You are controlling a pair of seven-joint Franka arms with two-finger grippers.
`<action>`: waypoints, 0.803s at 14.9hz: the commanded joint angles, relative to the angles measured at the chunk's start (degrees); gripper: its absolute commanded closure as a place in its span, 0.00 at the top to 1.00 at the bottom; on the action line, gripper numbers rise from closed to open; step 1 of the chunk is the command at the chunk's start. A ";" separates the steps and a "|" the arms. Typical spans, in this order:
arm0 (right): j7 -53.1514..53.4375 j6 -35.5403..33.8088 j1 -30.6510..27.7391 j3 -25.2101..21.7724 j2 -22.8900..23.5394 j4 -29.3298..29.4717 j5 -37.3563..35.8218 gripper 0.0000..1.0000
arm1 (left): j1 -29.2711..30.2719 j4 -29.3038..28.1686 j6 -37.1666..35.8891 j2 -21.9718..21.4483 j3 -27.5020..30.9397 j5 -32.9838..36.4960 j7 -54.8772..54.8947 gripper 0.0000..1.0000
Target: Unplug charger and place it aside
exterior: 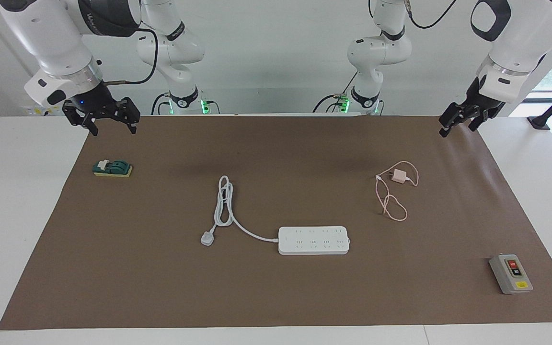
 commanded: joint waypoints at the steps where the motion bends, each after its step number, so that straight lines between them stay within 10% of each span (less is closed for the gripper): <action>1: -0.68 -1.20 -0.93 0.61 -0.31 0.40 0.67 1.00 | -0.99 0.24 1.12 0.35 0.44 0.12 1.06 1.00; 12: -0.86 -1.38 -0.58 0.61 -0.84 0.14 0.58 1.00 | -3.01 -1.08 -2.48 -0.52 0.44 0.12 8.71 1.00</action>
